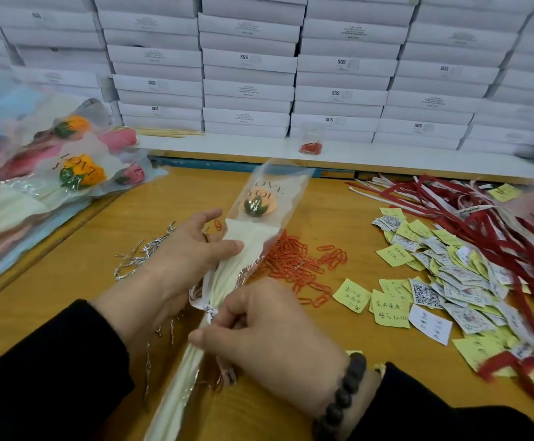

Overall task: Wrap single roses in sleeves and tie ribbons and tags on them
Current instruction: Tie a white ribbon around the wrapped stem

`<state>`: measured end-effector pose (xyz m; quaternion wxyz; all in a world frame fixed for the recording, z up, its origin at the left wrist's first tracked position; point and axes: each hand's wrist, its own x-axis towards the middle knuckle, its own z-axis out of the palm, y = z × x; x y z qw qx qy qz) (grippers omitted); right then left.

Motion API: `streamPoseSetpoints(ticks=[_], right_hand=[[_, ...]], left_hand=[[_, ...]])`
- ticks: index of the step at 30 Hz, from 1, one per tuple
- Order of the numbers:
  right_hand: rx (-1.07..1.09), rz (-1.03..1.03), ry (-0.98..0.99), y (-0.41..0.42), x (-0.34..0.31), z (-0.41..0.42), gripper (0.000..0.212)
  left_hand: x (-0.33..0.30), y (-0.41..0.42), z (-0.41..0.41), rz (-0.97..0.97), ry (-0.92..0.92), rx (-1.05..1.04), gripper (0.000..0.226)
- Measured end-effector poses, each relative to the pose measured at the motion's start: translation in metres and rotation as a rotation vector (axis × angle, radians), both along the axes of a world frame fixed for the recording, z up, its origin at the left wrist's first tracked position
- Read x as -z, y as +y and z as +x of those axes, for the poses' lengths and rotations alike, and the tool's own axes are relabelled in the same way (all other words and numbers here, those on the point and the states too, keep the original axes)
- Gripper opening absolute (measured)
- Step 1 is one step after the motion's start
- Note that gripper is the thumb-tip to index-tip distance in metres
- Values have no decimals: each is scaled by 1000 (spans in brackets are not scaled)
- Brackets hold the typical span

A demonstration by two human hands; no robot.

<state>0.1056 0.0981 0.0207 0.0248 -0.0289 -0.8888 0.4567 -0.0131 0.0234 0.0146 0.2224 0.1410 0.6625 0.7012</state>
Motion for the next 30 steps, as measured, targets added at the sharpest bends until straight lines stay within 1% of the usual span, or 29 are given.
streamPoseSetpoints(ticks=[2,4,5,6,8,9,11,14,17,18,21,23,25,27,28,30], right_hand=[[24,19,24,6,-3,-3,42],[184,-20,63,23,-7,-11,46],[283,-73,73,33,-7,-14,45],[378,-147,76,45,-7,-18,39],[531,-350,42,66,-5,-22,25],[580,-453,15,75,-3,-23,23],[611,-599,-24,87,0,-23,26],[580,-701,-25,92,4,-23,28],[508,-684,-44,88,6,-22,20],[464,-671,-64,87,6,-22,19],[316,-603,-141,80,4,-21,22],[211,-558,-192,76,3,-20,23],[147,-518,-225,72,1,-20,31],[192,-495,-229,71,-1,-20,50],[252,-485,-218,72,-1,-21,52],[380,-494,-177,78,1,-22,40]], left_hand=[[-3,-2,1,13,-11,43,67],[-5,-2,2,-4,-15,95,72],[-6,-2,4,-12,-19,122,75],[-7,-2,4,-17,-26,145,77],[-8,-1,6,-33,-50,197,81],[-9,0,7,-42,-63,230,83],[-10,0,9,-57,-75,307,89],[-9,1,9,-120,-67,391,94],[-10,0,9,-206,-78,430,88],[-10,-1,8,-191,-103,423,80],[-11,-5,7,-53,-188,343,47],[-11,-5,7,-38,-178,308,37],[-11,-5,8,-34,-152,292,29],[-11,-5,8,-17,-160,280,27],[-11,-5,6,-22,-162,285,31],[-11,-7,4,-72,-154,326,41]])
